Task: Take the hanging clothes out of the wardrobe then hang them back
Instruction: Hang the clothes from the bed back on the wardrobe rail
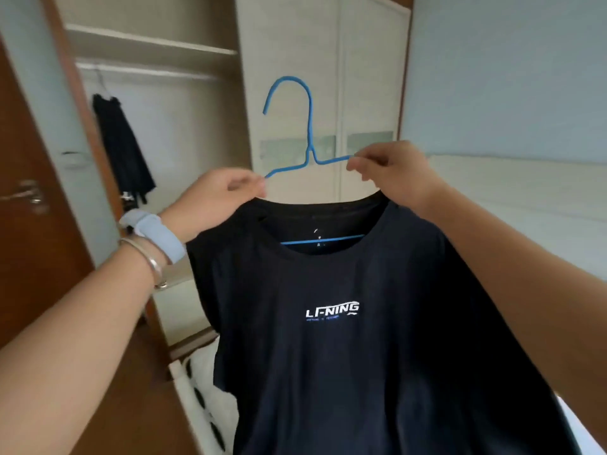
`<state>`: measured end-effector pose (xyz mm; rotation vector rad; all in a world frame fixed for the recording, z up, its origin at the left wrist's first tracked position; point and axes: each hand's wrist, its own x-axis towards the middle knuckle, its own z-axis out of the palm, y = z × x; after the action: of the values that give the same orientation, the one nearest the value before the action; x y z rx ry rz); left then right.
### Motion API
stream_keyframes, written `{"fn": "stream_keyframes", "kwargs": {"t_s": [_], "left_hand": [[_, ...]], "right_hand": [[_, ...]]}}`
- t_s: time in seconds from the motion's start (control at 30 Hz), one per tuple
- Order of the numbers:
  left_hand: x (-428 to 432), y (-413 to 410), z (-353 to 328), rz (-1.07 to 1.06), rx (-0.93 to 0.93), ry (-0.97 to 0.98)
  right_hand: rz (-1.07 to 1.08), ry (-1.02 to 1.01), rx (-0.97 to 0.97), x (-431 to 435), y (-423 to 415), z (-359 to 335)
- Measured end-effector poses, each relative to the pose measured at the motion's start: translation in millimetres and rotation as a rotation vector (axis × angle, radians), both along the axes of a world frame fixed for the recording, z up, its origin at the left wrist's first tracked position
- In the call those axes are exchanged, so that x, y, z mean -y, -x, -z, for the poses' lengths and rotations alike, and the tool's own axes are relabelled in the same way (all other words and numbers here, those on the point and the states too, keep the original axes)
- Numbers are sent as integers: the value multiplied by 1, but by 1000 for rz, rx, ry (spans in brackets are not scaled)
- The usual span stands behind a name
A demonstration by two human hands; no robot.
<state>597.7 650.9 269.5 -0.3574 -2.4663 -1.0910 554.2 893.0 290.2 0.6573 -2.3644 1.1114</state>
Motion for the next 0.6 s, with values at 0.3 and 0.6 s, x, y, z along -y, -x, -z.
{"fn": "stream_keyframes", "kwargs": {"t_s": [0.3, 0.6], "left_hand": [[191, -27, 13, -340, -69, 120], [363, -1, 20, -516, -97, 191]], "right_hand": [[-180, 36, 10, 184, 12, -16], [-268, -181, 12, 370, 68, -3]]}}
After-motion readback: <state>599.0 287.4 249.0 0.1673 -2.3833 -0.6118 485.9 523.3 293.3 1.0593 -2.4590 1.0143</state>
